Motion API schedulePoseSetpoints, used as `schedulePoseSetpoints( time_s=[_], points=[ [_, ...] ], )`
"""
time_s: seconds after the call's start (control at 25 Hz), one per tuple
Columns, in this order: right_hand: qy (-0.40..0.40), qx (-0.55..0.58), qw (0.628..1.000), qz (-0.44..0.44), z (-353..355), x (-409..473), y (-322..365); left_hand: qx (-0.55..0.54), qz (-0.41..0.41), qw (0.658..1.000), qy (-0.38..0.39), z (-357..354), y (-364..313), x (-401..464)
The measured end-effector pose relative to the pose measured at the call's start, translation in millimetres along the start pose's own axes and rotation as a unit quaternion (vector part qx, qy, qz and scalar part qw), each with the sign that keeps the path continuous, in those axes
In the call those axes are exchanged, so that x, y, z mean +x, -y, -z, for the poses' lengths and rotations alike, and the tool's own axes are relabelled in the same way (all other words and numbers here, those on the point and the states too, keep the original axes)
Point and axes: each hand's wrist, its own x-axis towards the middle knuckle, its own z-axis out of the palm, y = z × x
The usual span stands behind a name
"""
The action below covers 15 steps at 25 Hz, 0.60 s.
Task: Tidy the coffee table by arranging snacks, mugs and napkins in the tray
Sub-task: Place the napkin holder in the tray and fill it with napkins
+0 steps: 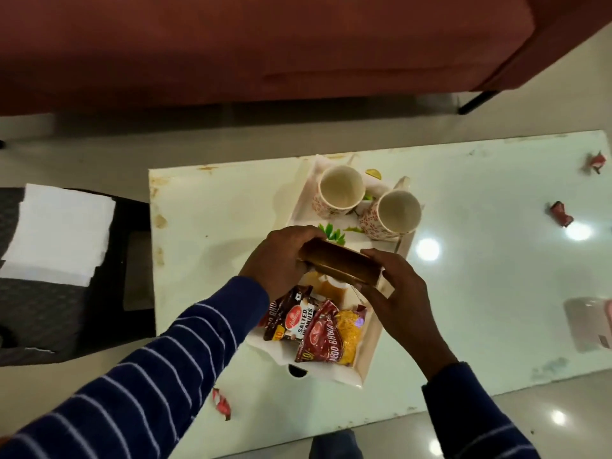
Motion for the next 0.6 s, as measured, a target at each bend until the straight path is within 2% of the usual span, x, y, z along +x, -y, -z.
schedulePoseSetpoints(
  time_s=[0.32,0.52,0.6],
  points=[
    [-0.004,0.021,0.999,-0.024,-18,13,-45,0.016,0.032,0.999,0.013,-30,11,19],
    [0.008,0.017,0.999,-0.048,-25,11,-49,0.020,0.063,0.998,0.006,-34,12,19],
    [-0.010,-0.019,0.999,-0.038,-18,7,-51,-0.003,0.046,0.999,0.026,-28,2,13]
  ],
)
